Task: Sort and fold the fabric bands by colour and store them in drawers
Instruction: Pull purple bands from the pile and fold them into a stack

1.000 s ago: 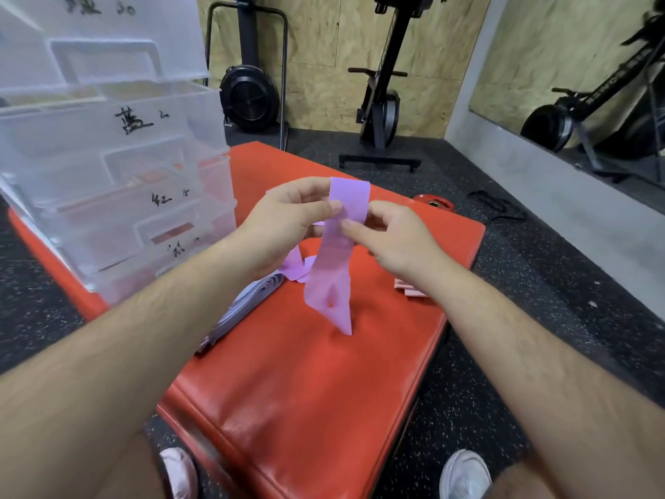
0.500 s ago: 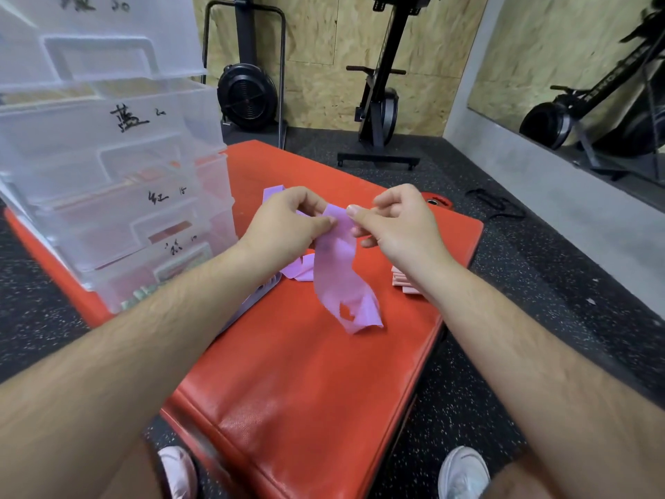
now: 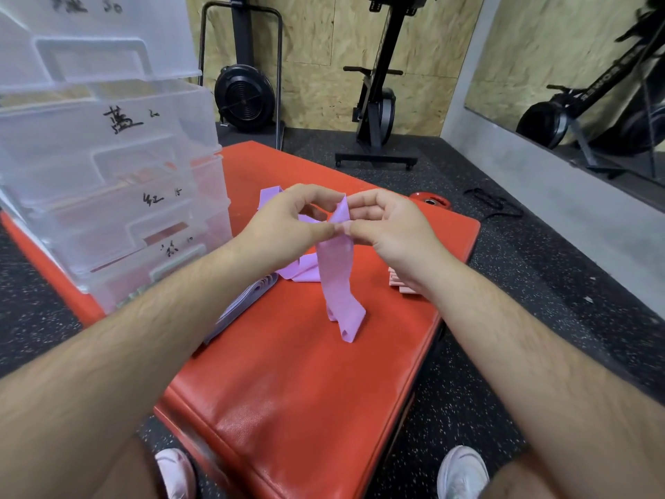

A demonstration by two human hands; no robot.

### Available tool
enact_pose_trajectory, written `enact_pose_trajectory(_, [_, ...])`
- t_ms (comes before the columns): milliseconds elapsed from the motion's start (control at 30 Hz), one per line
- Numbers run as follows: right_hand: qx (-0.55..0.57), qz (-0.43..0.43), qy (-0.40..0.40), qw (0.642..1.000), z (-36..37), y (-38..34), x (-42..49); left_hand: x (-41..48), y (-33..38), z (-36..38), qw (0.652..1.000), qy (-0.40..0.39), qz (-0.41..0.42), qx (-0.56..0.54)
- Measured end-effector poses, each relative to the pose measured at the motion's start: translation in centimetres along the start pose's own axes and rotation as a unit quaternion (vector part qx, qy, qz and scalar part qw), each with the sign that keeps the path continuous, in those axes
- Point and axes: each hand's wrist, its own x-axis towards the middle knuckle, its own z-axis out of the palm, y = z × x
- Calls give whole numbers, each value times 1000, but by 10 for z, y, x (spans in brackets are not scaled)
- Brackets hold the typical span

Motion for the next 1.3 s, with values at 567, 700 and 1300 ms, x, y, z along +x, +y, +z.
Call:
enact_pose_trajectory(567, [-76, -22, -42, 996, -2, 10, 0, -4, 2, -5, 999, 15, 37, 8])
enact_pose_trajectory(700, [-69, -32, -51, 996, 1, 13, 0, -2, -1, -6, 1000, 11, 12, 0])
enact_pose_trajectory(1300, [-136, 74, -179, 972, -32, 30, -8, -7, -42, -32, 981, 95, -152, -70])
